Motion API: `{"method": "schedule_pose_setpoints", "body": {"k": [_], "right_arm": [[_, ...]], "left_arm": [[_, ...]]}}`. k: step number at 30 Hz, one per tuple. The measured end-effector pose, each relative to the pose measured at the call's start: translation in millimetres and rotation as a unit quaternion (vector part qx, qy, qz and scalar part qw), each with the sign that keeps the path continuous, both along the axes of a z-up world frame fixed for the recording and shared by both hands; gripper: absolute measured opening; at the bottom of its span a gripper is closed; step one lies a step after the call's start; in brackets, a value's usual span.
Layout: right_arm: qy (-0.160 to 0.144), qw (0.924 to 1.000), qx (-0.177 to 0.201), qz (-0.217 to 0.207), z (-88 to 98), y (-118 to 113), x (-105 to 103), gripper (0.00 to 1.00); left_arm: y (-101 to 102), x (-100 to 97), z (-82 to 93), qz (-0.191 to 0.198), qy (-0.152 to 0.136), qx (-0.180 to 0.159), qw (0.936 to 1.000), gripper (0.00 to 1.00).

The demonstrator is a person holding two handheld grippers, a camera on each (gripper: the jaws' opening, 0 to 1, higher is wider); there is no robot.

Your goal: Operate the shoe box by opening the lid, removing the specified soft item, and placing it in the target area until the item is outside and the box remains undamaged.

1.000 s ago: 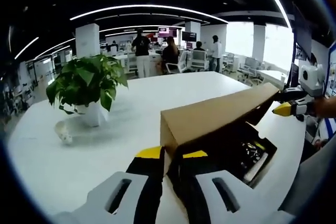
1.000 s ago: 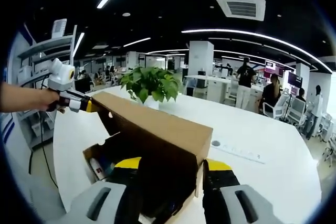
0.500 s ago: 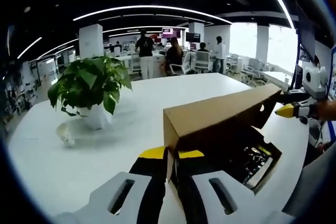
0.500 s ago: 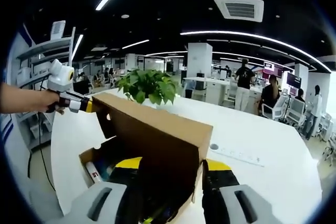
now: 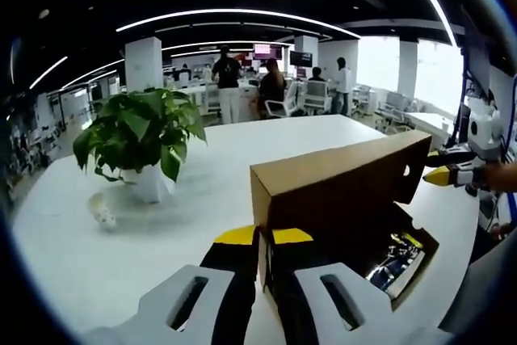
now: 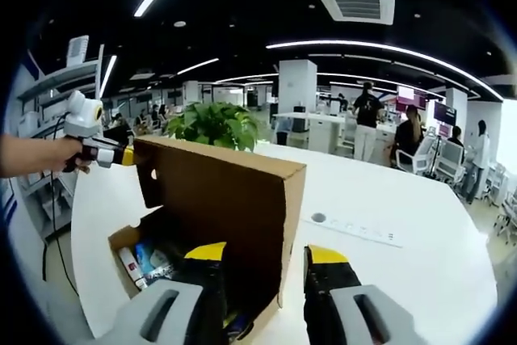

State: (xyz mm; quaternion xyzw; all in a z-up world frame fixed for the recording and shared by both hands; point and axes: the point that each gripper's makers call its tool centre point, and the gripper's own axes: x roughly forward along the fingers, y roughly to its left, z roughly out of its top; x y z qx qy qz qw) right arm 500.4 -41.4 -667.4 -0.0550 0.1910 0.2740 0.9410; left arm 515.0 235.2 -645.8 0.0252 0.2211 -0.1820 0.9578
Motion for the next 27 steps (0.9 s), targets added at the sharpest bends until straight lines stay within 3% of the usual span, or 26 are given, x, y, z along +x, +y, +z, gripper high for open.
{"method": "schedule_pose_setpoints", "body": {"k": [27], "right_arm": [[0.029, 0.9989, -0.023, -0.029, -41.8, -14.0, 12.2, 0.17]], "left_arm": [[0.1, 33.2, -2.2, 0.0, 0.011, 0.003, 0.9999, 0.01]]}}
